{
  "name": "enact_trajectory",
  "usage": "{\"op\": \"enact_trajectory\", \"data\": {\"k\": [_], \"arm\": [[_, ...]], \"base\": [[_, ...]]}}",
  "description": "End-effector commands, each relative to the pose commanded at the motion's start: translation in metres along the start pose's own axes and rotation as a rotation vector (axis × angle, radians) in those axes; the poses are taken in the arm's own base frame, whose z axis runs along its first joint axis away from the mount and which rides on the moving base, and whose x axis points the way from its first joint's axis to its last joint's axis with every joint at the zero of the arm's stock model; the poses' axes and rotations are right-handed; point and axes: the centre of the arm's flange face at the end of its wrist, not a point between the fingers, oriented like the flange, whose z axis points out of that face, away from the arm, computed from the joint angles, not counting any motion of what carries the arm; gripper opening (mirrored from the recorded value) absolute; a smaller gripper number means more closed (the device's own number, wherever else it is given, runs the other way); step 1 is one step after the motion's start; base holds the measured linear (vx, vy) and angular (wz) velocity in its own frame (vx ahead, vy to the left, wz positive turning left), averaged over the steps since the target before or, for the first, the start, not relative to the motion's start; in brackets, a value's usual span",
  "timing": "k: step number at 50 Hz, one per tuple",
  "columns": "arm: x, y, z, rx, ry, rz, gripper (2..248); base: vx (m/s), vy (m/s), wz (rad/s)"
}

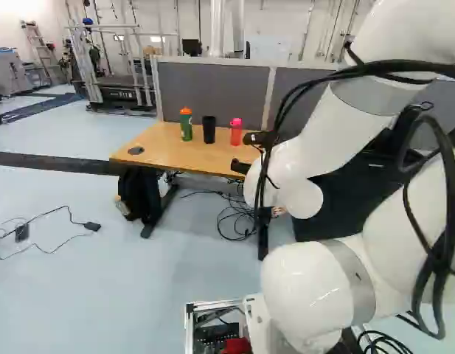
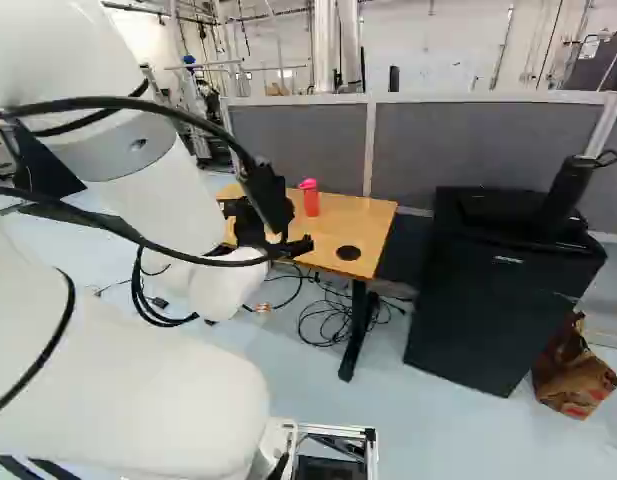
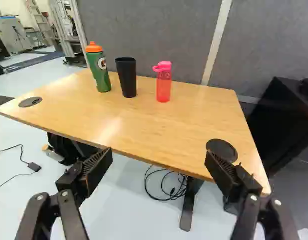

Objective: Pick up the green bottle from the table

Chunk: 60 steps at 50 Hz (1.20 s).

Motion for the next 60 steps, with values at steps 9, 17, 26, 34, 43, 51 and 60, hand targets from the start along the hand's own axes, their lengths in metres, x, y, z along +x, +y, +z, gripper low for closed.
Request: {"op": "enact_trajectory", "data": {"k": [9, 17, 26, 34, 43, 51, 60], "arm": [[0.0, 0.0, 0.0, 0.0, 0.0, 0.0, 247], [0.0, 0.0, 0.0, 0.0, 0.0, 0.0, 247], [0.0, 0.0, 0.0, 0.0, 0.0, 0.0, 247], [0.0, 0.0, 0.0, 0.0, 0.0, 0.0, 247], [0.0, 0.0, 0.0, 0.0, 0.0, 0.0, 247], [0.0, 0.0, 0.0, 0.0, 0.0, 0.0, 247], [0.0, 0.0, 0.0, 0.0, 0.0, 0.0, 247]], "base": [[0.0, 0.0, 0.0], [0.0, 0.0, 0.0], [0.0, 0.0, 0.0], [0.0, 0.0, 0.0], [0.005, -0.002, -0.013], [0.076, 0.012, -0.029], [0.106, 0.068, 0.057]]}}
